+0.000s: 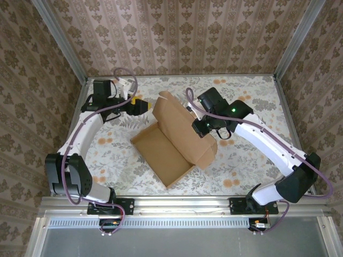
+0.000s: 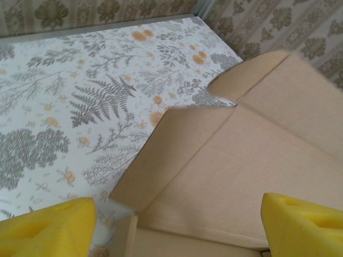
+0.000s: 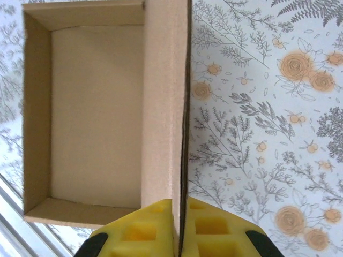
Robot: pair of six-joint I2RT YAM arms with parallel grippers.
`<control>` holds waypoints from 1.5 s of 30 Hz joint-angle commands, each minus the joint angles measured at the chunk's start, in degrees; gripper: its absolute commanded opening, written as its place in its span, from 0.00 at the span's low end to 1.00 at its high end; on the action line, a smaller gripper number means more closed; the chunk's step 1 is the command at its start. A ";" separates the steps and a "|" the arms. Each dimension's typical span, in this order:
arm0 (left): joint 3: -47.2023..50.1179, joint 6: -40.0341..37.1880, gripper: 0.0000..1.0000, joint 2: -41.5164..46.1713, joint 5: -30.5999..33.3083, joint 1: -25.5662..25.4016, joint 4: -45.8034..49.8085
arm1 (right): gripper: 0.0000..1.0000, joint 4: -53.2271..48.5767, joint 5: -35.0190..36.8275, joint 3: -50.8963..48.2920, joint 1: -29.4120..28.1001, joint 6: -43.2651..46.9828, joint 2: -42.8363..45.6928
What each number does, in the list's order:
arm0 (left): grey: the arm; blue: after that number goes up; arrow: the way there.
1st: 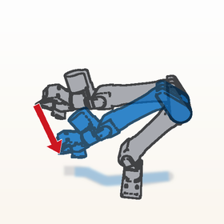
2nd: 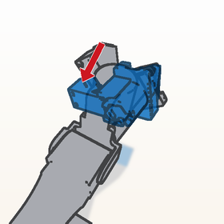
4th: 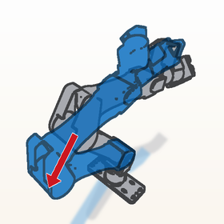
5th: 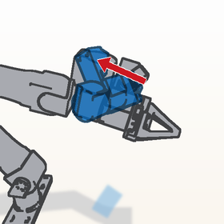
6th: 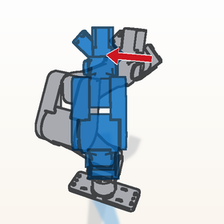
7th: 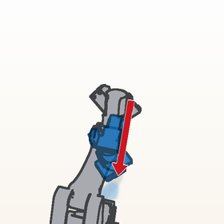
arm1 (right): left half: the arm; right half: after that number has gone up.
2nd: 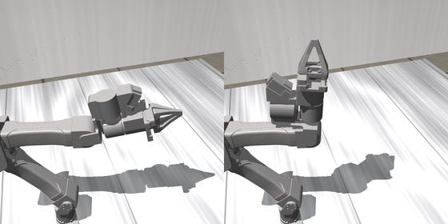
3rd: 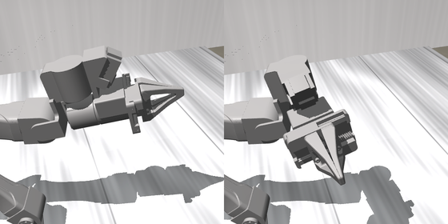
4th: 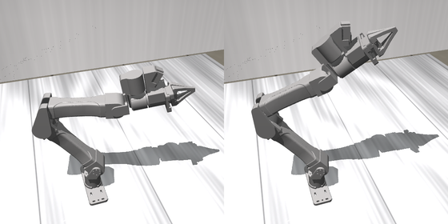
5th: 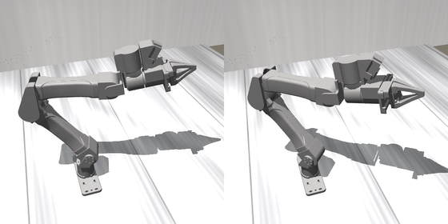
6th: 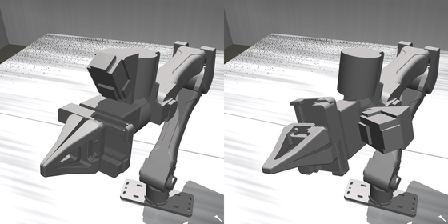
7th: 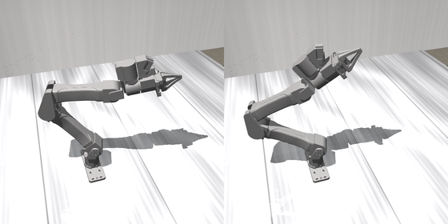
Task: Fold the paper box
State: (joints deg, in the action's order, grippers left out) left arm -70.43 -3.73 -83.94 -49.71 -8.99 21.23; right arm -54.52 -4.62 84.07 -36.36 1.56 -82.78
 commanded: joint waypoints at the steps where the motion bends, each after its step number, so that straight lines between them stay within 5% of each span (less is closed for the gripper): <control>1: -3.24 -9.46 0.77 -2.88 0.10 -2.08 6.46 | 0.03 -5.70 1.38 2.41 -0.81 6.90 -0.60; 15: -10.03 -24.43 0.64 -8.46 1.23 -6.62 22.20 | 0.02 -8.65 8.12 4.79 -3.71 11.34 -3.01; 20: -9.43 -23.97 0.54 -9.17 3.66 -8.30 20.88 | 0.02 -8.59 8.40 4.83 -3.89 11.09 -3.00; 27: -7.15 -21.87 0.55 -8.31 11.84 -9.15 14.19 | 0.02 -8.54 8.83 4.61 -3.98 11.09 -2.52; 36: -7.43 -23.14 0.62 -9.95 11.15 -9.46 13.17 | 0.02 -8.25 9.45 4.18 -4.24 11.34 -2.56; 45: -8.73 -24.66 0.53 -11.51 8.22 -10.69 17.68 | 0.01 -7.18 11.47 3.62 -4.33 10.87 -2.58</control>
State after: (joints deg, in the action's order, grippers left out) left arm -77.80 -26.30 -95.00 -39.75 -19.16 36.60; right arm -61.12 4.58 87.39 -40.42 11.86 -85.62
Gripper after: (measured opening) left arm 0.545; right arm 0.087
